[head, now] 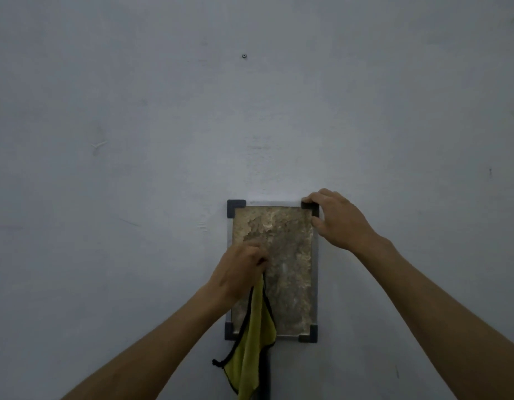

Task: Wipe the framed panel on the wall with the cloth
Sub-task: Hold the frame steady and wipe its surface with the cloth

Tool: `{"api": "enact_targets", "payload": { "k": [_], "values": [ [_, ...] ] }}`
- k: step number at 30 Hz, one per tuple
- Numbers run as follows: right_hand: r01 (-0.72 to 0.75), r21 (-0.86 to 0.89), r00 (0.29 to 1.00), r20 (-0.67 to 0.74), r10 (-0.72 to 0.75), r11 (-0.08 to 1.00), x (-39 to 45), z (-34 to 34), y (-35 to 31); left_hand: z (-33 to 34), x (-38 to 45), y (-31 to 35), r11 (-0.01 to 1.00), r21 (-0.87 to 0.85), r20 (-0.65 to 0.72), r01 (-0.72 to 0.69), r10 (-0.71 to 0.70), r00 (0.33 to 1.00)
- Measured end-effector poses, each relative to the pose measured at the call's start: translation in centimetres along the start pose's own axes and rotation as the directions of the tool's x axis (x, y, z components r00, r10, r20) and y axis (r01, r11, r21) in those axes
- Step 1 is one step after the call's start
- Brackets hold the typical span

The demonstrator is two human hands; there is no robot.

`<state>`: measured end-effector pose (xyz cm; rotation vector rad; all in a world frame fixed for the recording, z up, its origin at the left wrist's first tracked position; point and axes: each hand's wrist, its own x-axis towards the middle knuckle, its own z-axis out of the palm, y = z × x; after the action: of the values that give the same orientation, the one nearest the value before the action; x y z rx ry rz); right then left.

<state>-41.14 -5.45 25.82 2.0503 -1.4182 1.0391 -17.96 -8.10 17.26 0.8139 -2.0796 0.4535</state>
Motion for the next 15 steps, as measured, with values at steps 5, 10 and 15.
{"api": "enact_targets", "payload": {
  "k": [5,10,15],
  "values": [
    [-0.020,0.280,0.988,-0.141,0.062,0.960,-5.8,3.6,-3.2,-0.4,0.1,1.0,0.698,-0.555,-0.060,0.452,-0.576,0.815],
    [-0.077,0.628,0.995,0.003,0.097,0.775,-10.6,7.7,-6.0,0.0,0.0,2.5,0.175,-0.813,0.312,0.556,-0.674,0.669],
    [-0.088,0.685,0.987,-0.037,0.156,0.723,-9.8,7.4,-5.6,-0.6,0.2,2.4,0.113,-0.813,0.394,0.572,-0.616,0.682]
  ]
}}
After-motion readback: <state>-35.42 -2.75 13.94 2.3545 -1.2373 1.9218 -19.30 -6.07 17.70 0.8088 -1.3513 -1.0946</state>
